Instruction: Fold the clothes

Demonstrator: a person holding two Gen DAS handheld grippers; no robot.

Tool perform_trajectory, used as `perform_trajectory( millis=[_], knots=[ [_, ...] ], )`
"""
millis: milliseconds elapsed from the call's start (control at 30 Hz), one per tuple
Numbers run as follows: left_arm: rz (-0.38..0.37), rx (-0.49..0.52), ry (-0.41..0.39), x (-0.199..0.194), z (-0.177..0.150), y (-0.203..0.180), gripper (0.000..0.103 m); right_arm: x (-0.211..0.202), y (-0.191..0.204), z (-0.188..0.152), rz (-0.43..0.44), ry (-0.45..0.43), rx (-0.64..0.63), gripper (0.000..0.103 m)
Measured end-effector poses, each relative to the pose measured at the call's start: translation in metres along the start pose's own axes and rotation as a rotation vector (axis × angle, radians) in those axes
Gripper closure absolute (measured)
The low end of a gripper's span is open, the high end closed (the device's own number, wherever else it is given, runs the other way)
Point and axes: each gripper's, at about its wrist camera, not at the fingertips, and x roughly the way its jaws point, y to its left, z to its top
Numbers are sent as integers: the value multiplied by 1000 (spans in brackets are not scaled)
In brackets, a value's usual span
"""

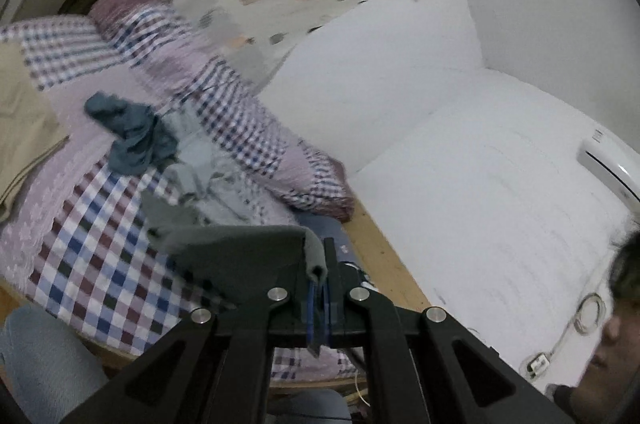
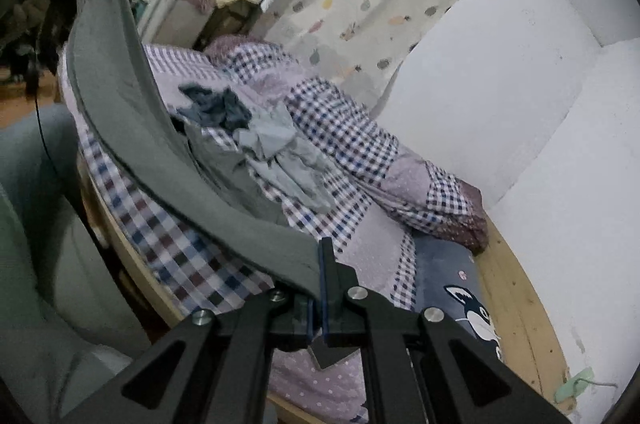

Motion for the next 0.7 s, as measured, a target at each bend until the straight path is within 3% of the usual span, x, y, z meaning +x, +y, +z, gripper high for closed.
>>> perform_trajectory(
  millis=[100, 200, 367, 500, 700],
  knots=[
    [-3, 17, 2, 0, 4, -7, 102, -10, -13, 2, 23, -45, 56, 103],
    [63, 6, 58, 22, 9, 5, 102, 13, -21, -2, 67, -18, 84, 103],
    [164, -70, 146, 81, 30, 48, 102, 91, -50, 0, 148, 83, 100, 103],
    [210, -102, 155, 129, 55, 70, 102, 148, -74, 11, 211, 105, 154, 103],
    [327, -140, 186, 210, 93, 119, 102, 257, -98, 23, 274, 228, 179, 103]
  ],
)
